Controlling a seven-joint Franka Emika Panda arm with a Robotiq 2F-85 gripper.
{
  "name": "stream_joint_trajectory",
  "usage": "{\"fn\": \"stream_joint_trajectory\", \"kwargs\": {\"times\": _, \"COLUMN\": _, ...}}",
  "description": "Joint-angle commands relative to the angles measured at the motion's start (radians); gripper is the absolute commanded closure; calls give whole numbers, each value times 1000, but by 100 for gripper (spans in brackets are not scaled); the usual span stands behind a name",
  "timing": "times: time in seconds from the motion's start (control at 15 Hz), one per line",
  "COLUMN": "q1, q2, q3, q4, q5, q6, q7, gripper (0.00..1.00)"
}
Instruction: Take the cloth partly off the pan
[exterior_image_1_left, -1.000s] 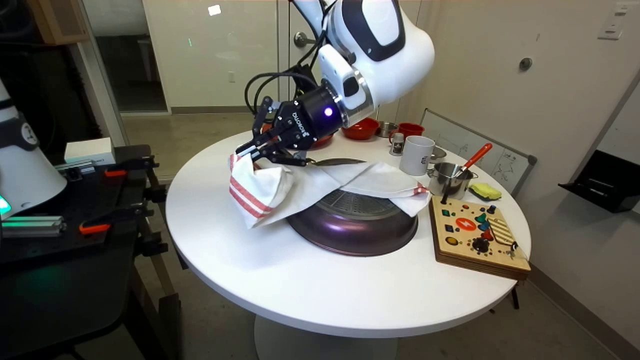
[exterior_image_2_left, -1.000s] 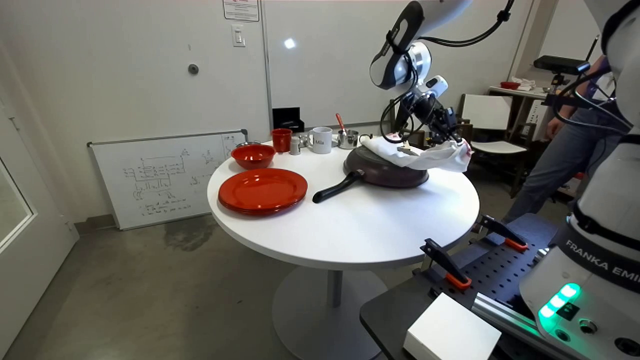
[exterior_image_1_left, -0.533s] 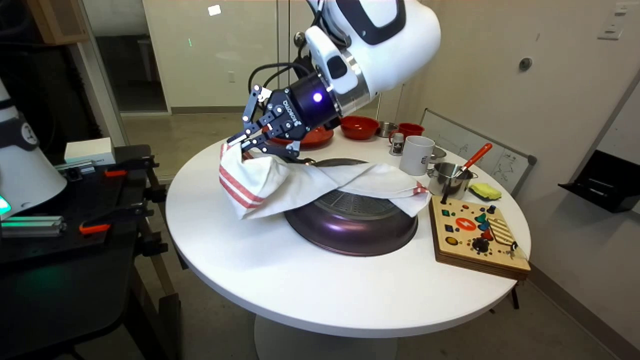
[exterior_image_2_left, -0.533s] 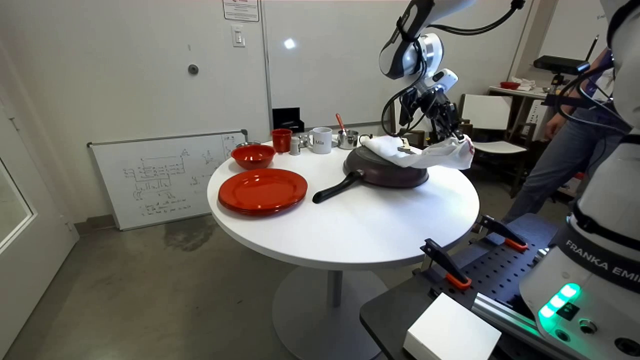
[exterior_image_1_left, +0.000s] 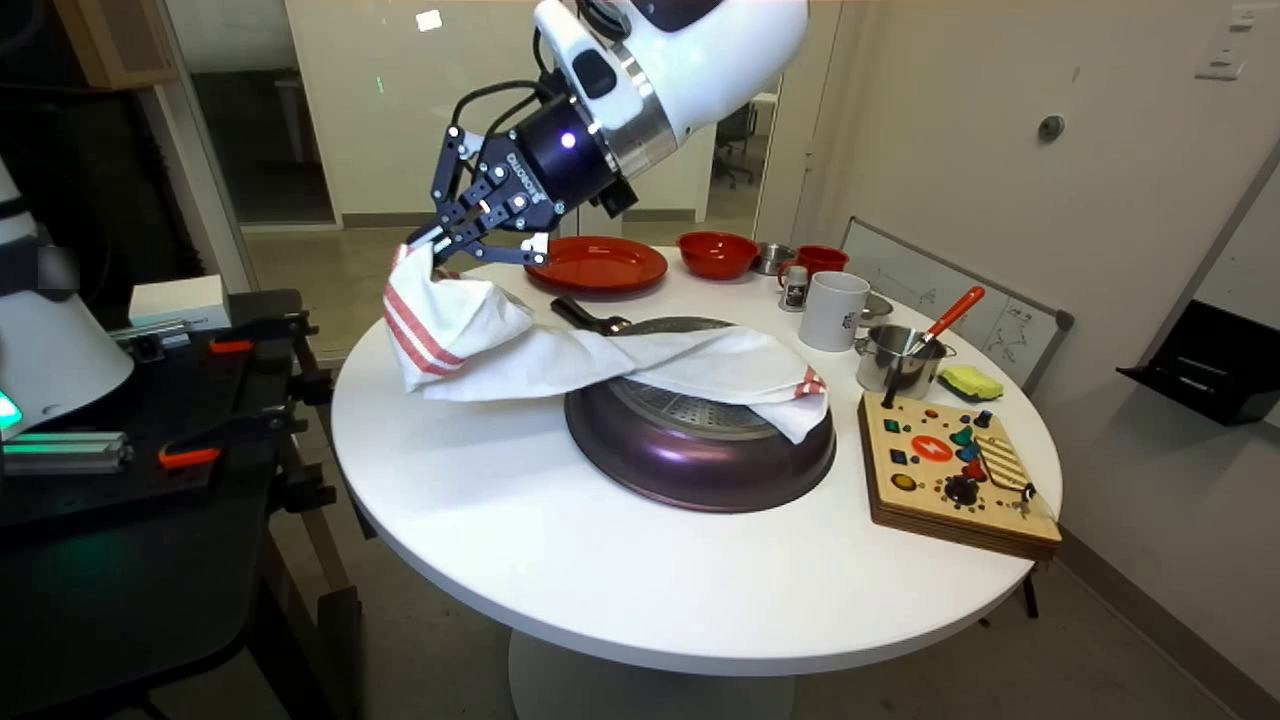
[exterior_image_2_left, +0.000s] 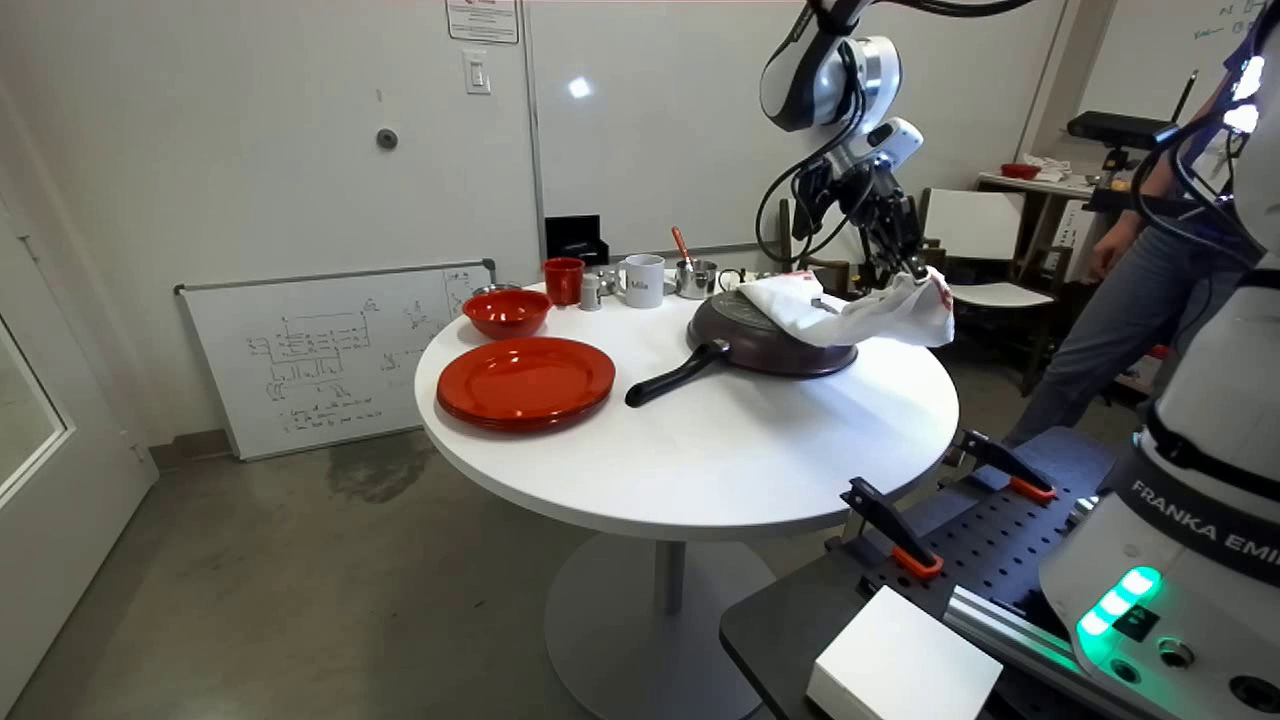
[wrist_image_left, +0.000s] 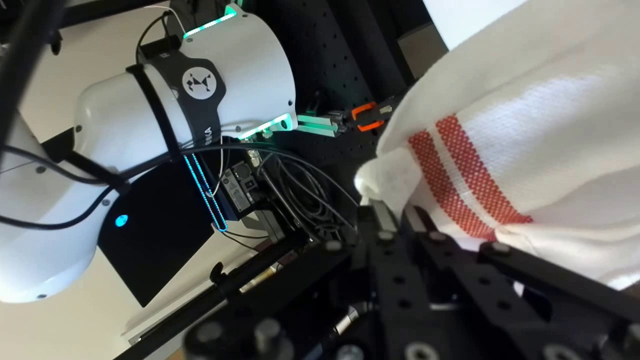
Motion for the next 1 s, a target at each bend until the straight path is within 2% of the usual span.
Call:
{"fn": "stream_joint_trajectory", "kwargs": {"times": 0.0, "q1": 15, "q2": -75, "q3": 31, "q4": -183, "q5": 19, "q6": 171, "q7": 65, "gripper": 98}}
{"fn": "stream_joint_trajectory", "kwargs": {"times": 0.27, "q1": 47, "q2": -80, "q3": 79, "q4": -301, "q5": 7, "q6": 374, "q7": 65, "gripper": 98}}
{"fn": "stream_joint_trajectory", "kwargs": {"times": 0.6, "q1": 92, "q2": -81, "q3": 123, "q4": -364, "q5": 6, "q6": 508, "q7": 52, "gripper": 95}}
{"fn": "stream_joint_trajectory", "kwargs": {"times": 0.67, "q1": 101, "q2": -85, "q3": 128, "q4": -367, "q5": 1, "q6": 517, "q7": 46, "gripper": 70}}
{"fn": "stream_joint_trajectory", "kwargs": {"times": 0.73, "q1": 111, "q2": -94, "q3": 131, "q4": -370, "q5": -4, "q6": 522, "q7": 53, "gripper": 69}}
{"fn": "stream_joint_trajectory", "kwargs": {"times": 0.8, "q1": 119, "q2": -110, "q3": 134, "q4": -367, "q5": -16, "q6": 519, "q7": 48, "gripper": 64}}
{"fn": "stream_joint_trajectory", "kwargs": {"times": 0.93, "q1": 126, "q2": -145, "q3": 139, "q4": -350, "q5": -18, "q6": 491, "q7": 45, "gripper": 48}}
